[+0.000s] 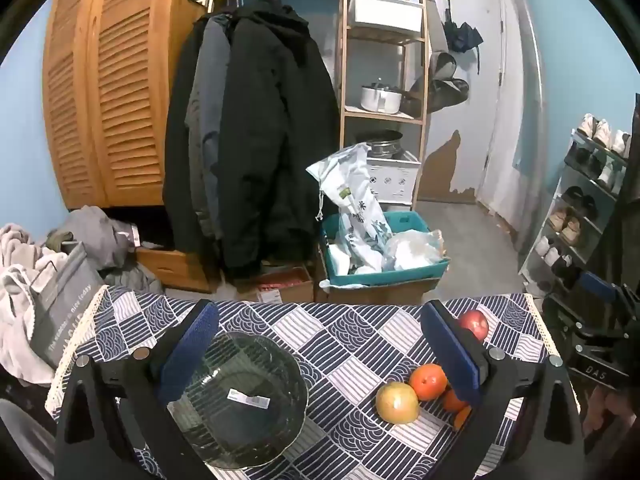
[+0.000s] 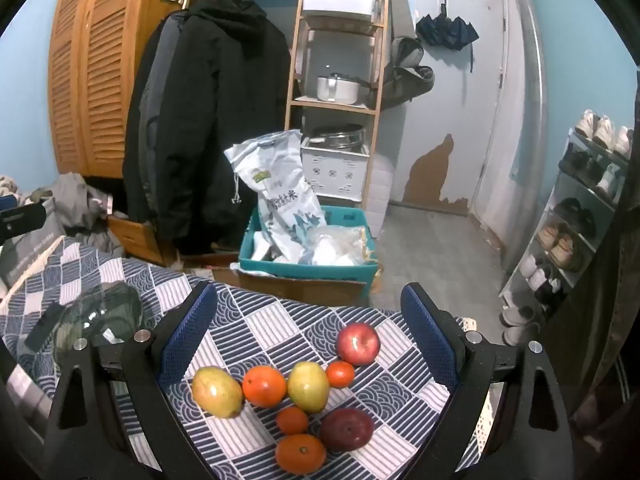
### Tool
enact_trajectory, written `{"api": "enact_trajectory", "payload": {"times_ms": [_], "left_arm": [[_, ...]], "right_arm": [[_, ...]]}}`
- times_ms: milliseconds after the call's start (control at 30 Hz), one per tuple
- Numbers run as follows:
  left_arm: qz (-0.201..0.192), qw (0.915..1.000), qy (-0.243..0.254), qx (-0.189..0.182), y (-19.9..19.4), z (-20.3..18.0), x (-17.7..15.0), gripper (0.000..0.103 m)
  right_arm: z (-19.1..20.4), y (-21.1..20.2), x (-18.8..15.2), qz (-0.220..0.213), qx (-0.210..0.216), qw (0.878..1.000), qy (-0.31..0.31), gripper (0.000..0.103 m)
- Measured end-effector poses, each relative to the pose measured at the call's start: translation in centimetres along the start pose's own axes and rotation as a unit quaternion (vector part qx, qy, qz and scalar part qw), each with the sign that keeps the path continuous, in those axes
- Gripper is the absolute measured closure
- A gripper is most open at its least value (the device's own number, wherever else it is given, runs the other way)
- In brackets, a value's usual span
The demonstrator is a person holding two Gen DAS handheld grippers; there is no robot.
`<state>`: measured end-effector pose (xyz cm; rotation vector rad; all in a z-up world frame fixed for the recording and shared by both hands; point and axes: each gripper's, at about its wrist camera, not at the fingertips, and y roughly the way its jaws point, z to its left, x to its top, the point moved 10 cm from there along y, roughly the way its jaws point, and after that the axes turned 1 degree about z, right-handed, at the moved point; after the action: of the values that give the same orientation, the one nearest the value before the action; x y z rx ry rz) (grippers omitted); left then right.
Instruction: Organize fruits
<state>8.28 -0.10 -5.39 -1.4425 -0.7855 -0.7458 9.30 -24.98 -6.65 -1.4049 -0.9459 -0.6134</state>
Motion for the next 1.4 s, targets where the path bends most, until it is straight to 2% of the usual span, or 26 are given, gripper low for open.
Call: {"api": "enact_trajectory", "payload": {"times_ms": [333, 1400], "left_arm": [[0.013, 0.9999, -0.006, -0.001, 0.38, -0.06, -0.40, 0.001], [0.004, 1.0000, -0.003, -0.002, -0.06, -0.03, -0.07, 0.001]], "right_arm": [[0.19, 0.04, 0.06, 0.000, 0.001, 1.000, -0.001, 0.011], [0.60, 0.19, 0.09, 0.004, 0.000, 1.000, -0.003, 0.011]]}}
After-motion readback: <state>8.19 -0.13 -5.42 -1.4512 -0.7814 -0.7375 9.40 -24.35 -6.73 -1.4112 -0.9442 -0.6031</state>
